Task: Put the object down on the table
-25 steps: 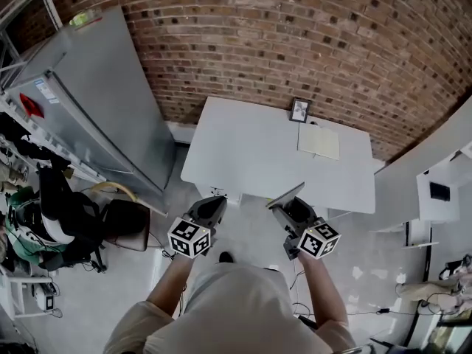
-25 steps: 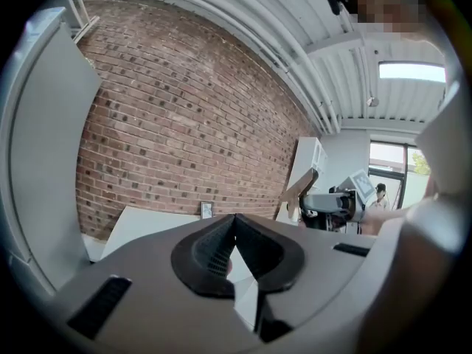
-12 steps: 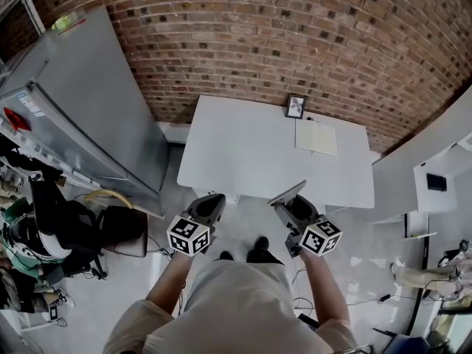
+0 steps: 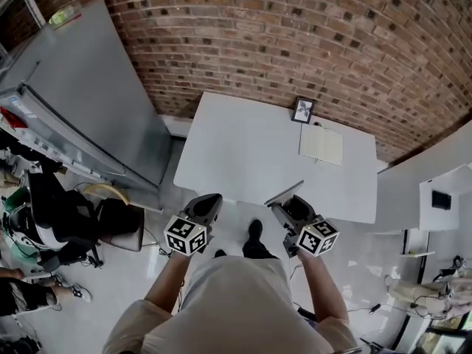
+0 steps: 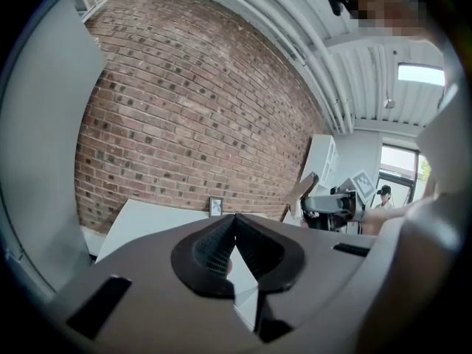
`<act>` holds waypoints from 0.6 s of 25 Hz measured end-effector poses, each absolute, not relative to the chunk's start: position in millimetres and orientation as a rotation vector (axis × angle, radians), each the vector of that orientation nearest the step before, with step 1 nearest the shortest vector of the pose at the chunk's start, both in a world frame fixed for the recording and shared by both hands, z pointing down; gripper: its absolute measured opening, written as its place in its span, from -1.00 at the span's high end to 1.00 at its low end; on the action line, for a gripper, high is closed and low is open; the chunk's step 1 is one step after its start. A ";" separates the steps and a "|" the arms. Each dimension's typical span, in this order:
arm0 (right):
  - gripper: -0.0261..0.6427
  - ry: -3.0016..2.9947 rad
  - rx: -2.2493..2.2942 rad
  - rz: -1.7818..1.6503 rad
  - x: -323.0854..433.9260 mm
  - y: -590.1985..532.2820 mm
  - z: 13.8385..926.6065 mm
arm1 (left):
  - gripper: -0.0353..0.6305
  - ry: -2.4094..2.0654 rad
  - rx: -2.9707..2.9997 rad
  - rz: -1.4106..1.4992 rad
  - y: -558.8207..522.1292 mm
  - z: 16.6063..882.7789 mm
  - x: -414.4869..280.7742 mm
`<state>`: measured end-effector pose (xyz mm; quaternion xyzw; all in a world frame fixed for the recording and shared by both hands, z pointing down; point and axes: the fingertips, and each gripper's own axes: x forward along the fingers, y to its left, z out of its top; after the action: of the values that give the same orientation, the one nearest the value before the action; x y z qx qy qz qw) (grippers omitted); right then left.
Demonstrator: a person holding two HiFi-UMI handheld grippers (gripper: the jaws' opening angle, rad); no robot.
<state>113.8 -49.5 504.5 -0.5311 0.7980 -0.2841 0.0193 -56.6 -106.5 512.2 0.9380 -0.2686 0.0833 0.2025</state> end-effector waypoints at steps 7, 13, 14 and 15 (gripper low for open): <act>0.06 2.559 -1.587 -0.965 151.5 -95.0 532.3 | 0.91 -0.824 2.575 0.245 -146.5 523.3 -15.3; 0.06 2.613 -1.547 -1.026 189.5 -131.5 553.7 | 0.91 -0.868 2.533 0.274 -168.4 541.2 23.3; 0.06 2.630 -1.542 -1.034 195.0 -137.8 556.8 | 0.91 -0.876 2.525 0.281 -172.2 544.0 28.6; 0.06 2.648 -1.534 -1.047 200.4 -143.1 562.2 | 0.91 -0.883 2.517 0.288 -176.1 546.8 33.9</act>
<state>200.4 -143.1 562.2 -0.4737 0.8179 -0.3233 -0.0464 33.9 -176.1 546.8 0.9136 -0.3206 0.1044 0.2272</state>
